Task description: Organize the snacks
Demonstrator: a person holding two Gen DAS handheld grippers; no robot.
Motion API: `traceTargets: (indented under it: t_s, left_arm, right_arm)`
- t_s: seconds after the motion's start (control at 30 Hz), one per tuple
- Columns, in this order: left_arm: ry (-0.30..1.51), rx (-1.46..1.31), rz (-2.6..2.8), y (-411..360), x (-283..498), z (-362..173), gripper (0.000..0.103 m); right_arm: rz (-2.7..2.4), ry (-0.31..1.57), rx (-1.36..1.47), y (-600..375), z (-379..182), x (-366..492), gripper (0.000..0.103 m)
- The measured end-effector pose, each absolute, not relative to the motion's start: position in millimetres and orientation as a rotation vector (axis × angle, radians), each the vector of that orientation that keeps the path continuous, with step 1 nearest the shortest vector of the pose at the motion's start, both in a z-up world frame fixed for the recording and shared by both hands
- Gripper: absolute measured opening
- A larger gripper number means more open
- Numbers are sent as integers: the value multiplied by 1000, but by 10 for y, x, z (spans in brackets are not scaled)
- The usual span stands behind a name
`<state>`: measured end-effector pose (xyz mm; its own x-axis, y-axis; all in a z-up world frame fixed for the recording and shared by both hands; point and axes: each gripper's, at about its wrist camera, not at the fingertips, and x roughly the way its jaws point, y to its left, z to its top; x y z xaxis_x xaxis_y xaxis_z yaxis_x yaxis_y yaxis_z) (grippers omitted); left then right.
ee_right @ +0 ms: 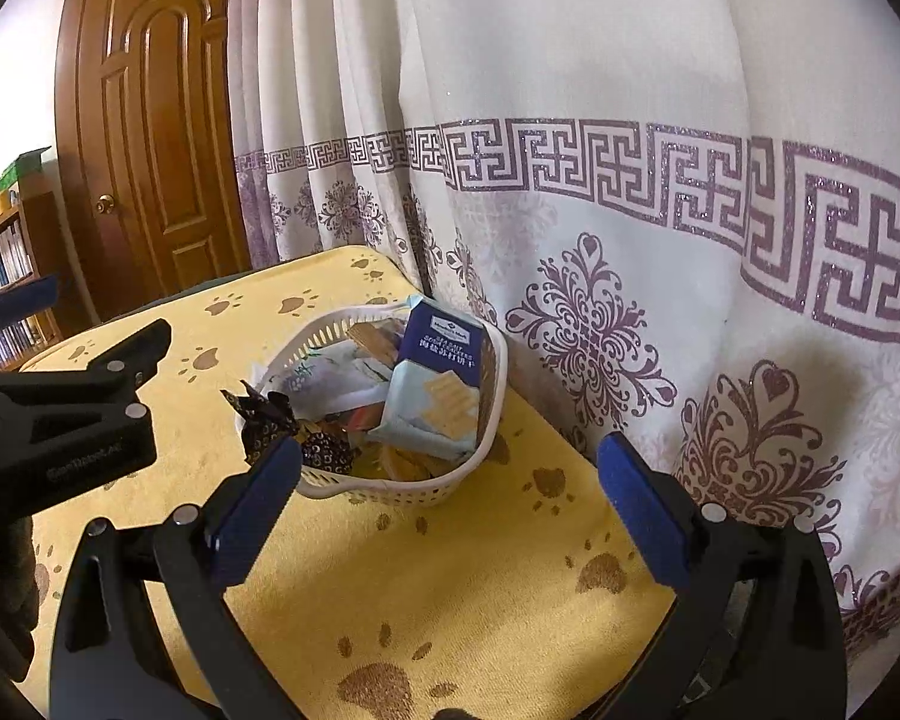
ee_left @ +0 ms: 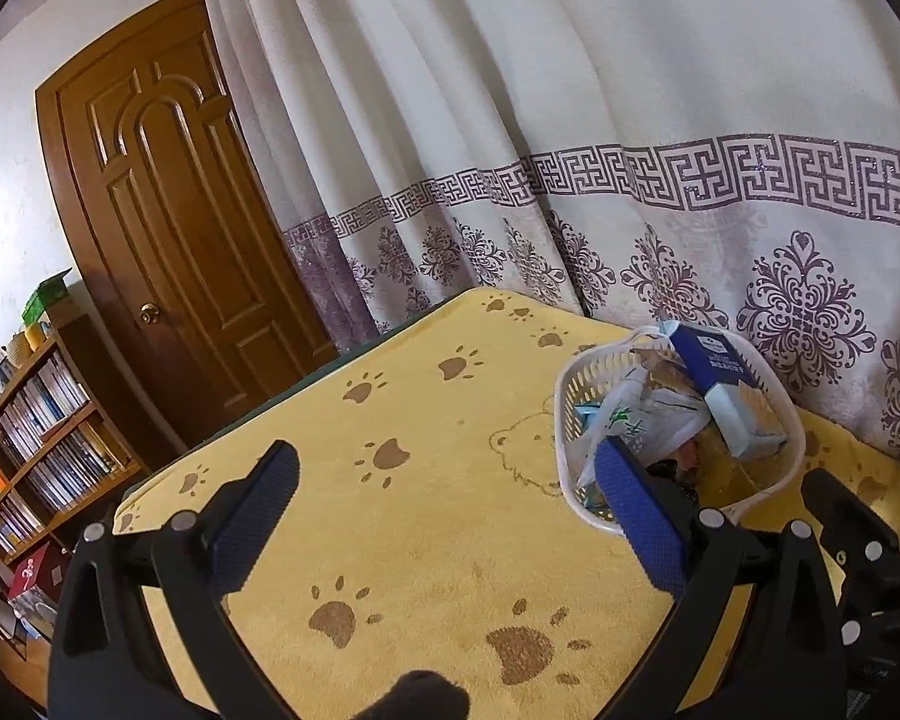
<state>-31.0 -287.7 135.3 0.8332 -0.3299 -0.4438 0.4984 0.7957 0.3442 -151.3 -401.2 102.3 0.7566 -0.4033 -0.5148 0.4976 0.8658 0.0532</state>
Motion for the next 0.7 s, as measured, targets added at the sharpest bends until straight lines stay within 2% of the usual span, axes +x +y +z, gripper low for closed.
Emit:
traceTargets:
  t_s: [0.7]
  left_arm:
    - [357, 498, -468, -2908, -364, 1358, 98]
  right_arm:
    - [-533, 520, 166, -4046, 1027, -1463, 100]
